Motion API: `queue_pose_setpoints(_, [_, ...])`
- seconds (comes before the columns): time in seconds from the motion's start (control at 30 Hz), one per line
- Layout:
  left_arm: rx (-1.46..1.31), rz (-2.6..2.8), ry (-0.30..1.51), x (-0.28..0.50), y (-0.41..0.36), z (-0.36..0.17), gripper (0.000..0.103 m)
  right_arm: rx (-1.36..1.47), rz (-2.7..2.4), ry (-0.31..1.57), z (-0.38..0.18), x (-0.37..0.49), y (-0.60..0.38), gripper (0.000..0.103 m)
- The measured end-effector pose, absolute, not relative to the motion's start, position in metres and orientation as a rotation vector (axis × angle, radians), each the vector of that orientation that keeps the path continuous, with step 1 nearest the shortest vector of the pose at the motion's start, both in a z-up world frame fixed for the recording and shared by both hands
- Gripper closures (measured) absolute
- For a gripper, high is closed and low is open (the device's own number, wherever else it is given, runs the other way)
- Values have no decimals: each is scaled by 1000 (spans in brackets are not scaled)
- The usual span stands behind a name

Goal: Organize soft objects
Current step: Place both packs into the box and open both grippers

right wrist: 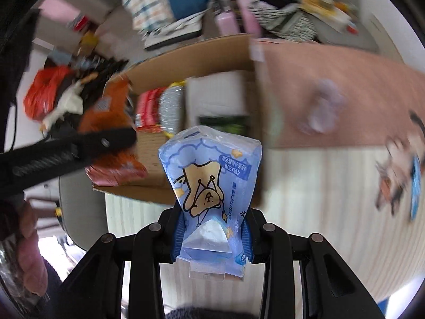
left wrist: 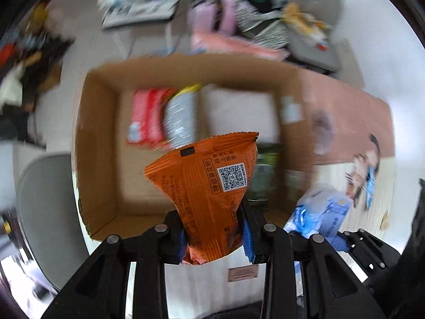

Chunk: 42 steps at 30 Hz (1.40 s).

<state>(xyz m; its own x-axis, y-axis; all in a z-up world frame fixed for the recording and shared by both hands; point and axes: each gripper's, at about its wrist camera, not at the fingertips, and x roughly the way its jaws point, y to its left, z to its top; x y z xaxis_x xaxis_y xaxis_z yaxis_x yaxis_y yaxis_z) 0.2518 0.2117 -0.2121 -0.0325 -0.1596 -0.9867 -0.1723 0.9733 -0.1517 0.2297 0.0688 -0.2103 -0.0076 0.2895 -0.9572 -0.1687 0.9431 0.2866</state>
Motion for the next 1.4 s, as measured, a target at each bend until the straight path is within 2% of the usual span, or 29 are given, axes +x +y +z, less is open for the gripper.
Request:
queue_pose_setpoints(0.13, [-309,41,1679,258,247,-258,74,-1,370,1583,-244,252,119,65])
queue_pose_setpoints(0.33, [-349,8,1781,265,260,-307,74,-52,369,1657,-290,272,154,65])
queue_pose_setpoints(0.53, [-380,-47,1861,268,260,-342,73,-99,379,1705,-315,277,171,64])
queue_pose_setpoints(0.6, [-388,-63,1882,268,260,-349,73,-125,377,1719,-321,279,178,60])
queue_pose_setpoints(0.67, [-410,-81,1903,262,263,-348,61,-129,372,1731,-325,282,181,55])
queue_pose_setpoints(0.73, [-423,-74,1904,259,264,-346,51,-133,373,1750,-326,283,185,42])
queue_pose_setpoints(0.77, [-410,-67,1895,258,265,-344,41,-141,365,1750,-325,283,185,36])
queue_pose_setpoints(0.83, [-378,-60,1864,261,268,-333,27,-144,365,1738,-319,284,185,29])
queue_pose_setpoints(0.93, [-361,-53,1831,258,270,-315,24,-140,365,1733,-306,284,188,24])
queue_pose_setpoints(0.97, [-354,-47,1820,255,270,-308,17,-144,363,1727,-301,282,190,21])
queue_pose_setpoints(1.0, [-346,-42,1814,258,269,-301,13,-145,357,1722,-296,282,190,13])
queue_pose_setpoints(1.07, [-326,-32,1781,254,270,-286,5,-130,353,1710,-284,277,184,4])
queue_pose_setpoints(1.13, [-289,-7,1741,249,268,-267,4,-132,335,1683,-270,276,177,0])
queue_pose_setpoints(1.4, [-220,59,1604,221,263,-216,3,-109,280,1594,-234,251,137,0])
